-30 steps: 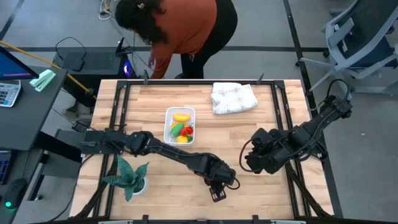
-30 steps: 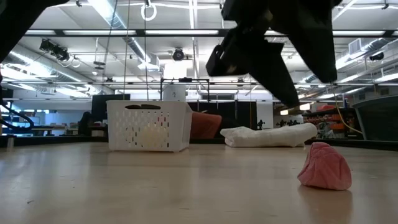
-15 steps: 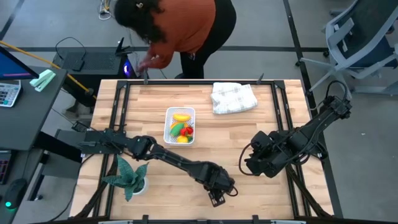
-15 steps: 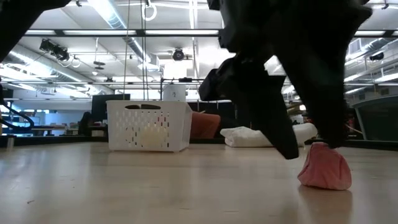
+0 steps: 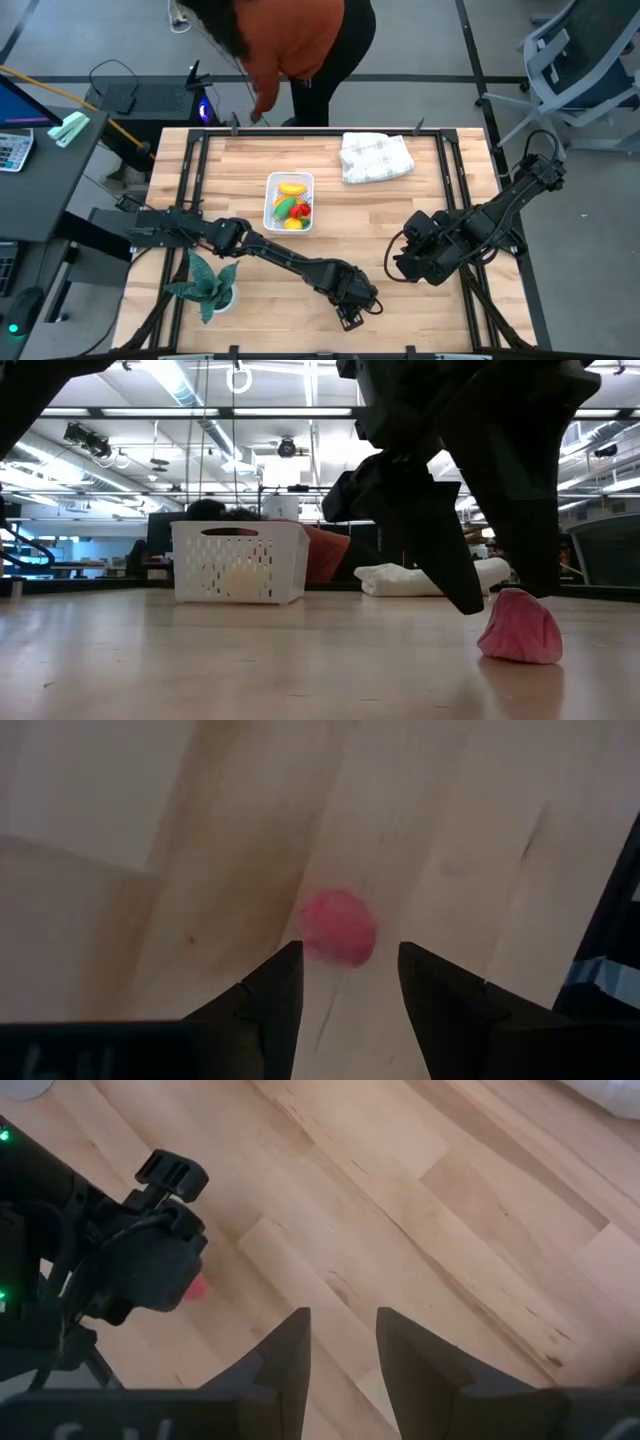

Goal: Pick and placing Produce into tupperware
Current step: Put the peach into the transparent bin

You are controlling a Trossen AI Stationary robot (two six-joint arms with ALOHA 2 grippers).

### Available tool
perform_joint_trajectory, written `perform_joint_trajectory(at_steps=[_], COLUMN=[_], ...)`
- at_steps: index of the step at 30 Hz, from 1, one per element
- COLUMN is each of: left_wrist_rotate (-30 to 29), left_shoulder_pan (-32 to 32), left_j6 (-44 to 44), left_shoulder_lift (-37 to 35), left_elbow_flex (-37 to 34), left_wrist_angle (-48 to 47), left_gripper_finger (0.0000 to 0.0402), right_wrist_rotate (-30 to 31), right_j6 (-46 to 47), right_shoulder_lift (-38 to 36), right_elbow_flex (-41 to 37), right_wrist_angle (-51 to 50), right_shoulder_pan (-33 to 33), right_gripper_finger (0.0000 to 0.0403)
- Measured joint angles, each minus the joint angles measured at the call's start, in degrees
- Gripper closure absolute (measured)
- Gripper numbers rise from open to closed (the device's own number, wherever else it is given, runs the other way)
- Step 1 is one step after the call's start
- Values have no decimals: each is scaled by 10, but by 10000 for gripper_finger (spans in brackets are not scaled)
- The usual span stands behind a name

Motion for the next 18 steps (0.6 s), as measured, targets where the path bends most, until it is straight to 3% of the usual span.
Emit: perform_joint_trajectory(at_steps=[10,18], left_wrist_rotate=[-4,16], left_shoulder_pan=[2,9], left_j6=[5,54], left_shoulder_lift=[22,7], left_elbow_flex=[1,-1], left_wrist_angle=[19,-35], left_gripper_finger=[253,377], right_wrist_rotate=[0,2], right_j6=[-2,-3], right_shoulder_lift=[0,0], right_elbow_flex=[0,0], right_wrist_angle=[0,0], right_shoulder_pan=[0,0], right_gripper_finger=[279,279])
